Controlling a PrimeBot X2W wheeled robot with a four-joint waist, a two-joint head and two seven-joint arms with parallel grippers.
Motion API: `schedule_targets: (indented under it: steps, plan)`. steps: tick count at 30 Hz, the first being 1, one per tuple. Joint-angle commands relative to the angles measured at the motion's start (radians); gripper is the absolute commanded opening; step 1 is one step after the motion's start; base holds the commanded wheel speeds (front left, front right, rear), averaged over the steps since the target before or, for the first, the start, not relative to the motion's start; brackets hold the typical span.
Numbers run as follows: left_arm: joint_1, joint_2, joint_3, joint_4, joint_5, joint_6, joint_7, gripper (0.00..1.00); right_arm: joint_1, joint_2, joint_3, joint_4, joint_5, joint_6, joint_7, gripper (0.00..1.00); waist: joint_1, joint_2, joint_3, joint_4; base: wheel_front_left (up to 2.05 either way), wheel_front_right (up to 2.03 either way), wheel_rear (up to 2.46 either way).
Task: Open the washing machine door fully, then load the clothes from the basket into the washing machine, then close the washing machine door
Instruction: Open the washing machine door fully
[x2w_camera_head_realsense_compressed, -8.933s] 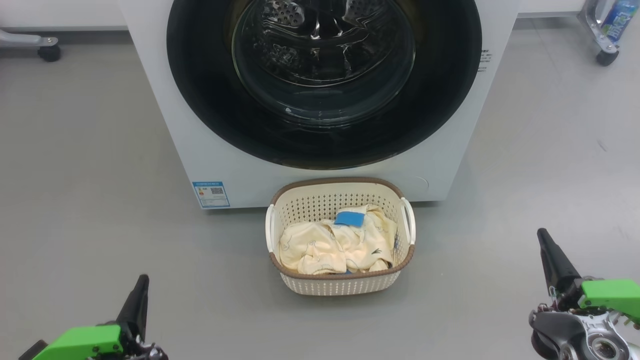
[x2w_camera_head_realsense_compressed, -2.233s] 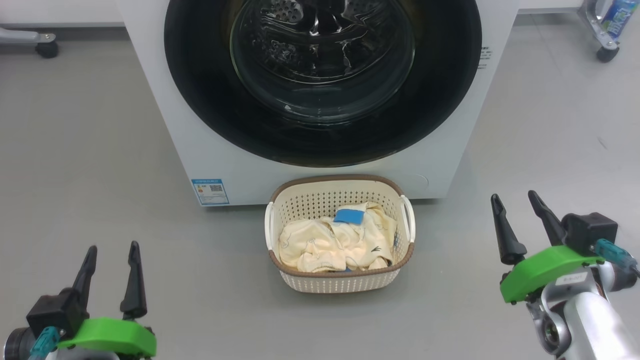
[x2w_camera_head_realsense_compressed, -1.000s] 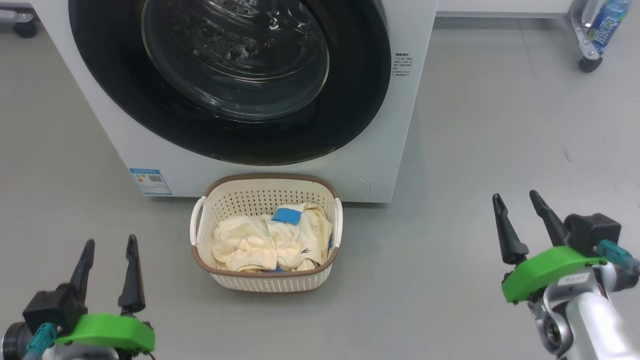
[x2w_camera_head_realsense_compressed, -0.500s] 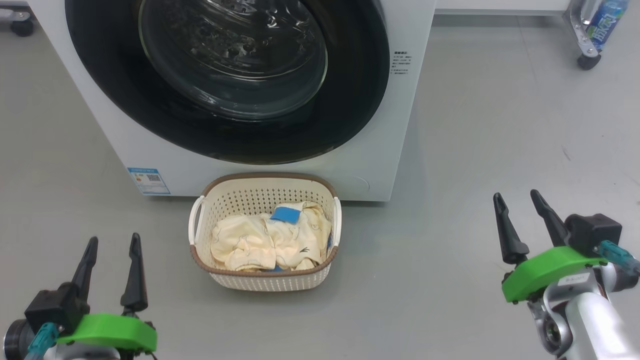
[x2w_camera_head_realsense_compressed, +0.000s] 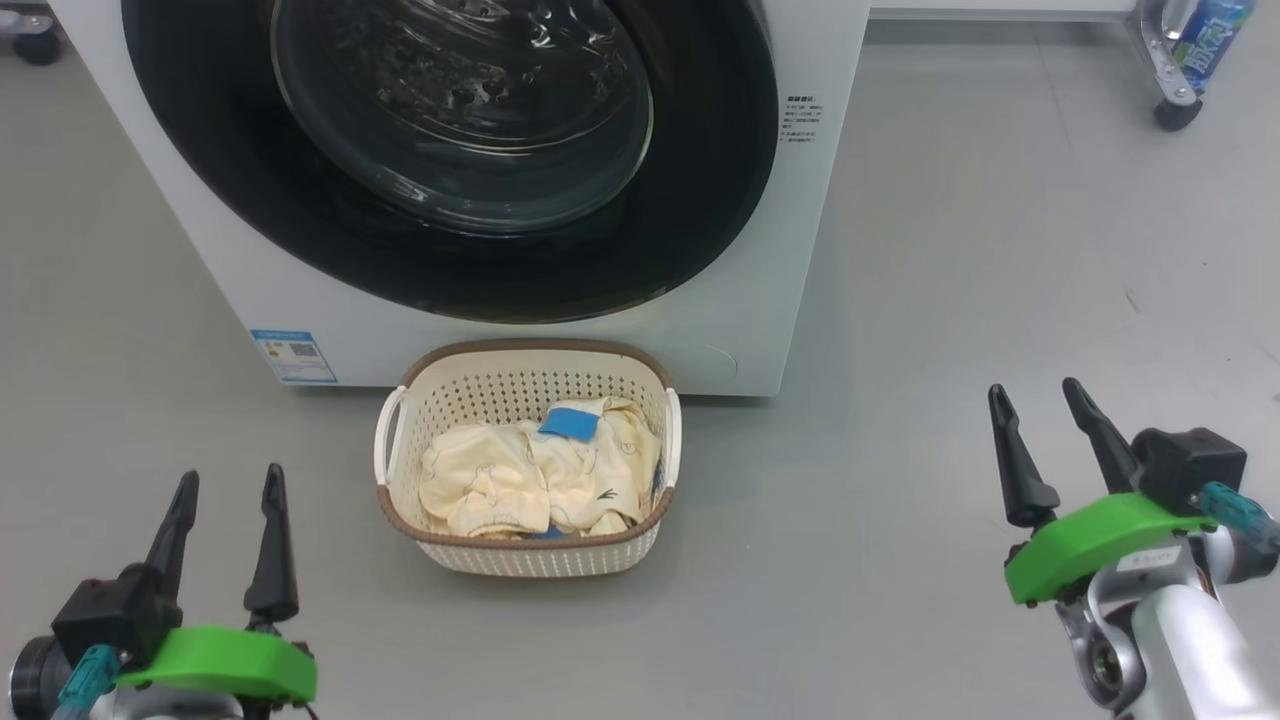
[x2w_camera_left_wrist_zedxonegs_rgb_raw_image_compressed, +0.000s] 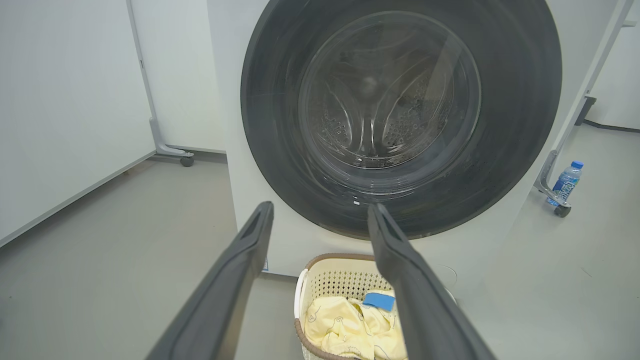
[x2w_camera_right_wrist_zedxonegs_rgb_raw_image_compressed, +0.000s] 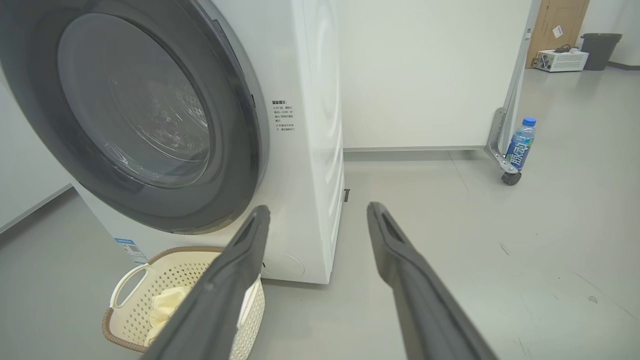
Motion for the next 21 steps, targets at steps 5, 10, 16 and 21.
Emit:
schedule_targets:
  steps: [5,10,16,21]
  plan:
    - [-0.035,0.031,0.033,-0.041,-0.001,0.009,-0.01,1.0,-0.051,-0.004,0.004,-0.029,0.007,-0.003,-0.016,1.0,0.0,0.0,0.01,0.001,0.0,0.0,0.0]
    - [-0.037,0.03,0.029,-0.042,-0.005,0.012,-0.01,1.0,-0.067,0.0,-0.005,-0.032,0.018,-0.003,-0.026,1.0,0.0,0.0,0.019,0.003,0.0,0.0,0.0]
    - [-0.044,0.029,0.021,-0.04,-0.006,0.015,-0.009,1.0,-0.134,-0.021,-0.005,-0.05,0.036,-0.003,-0.035,1.0,0.0,0.0,0.035,0.009,0.0,0.0,0.0]
    - [-0.05,0.028,0.014,-0.037,-0.008,0.015,-0.008,1.0,-0.208,-0.044,-0.009,-0.063,0.054,-0.003,-0.03,1.0,0.0,0.0,0.046,0.016,0.0,0.0,0.0]
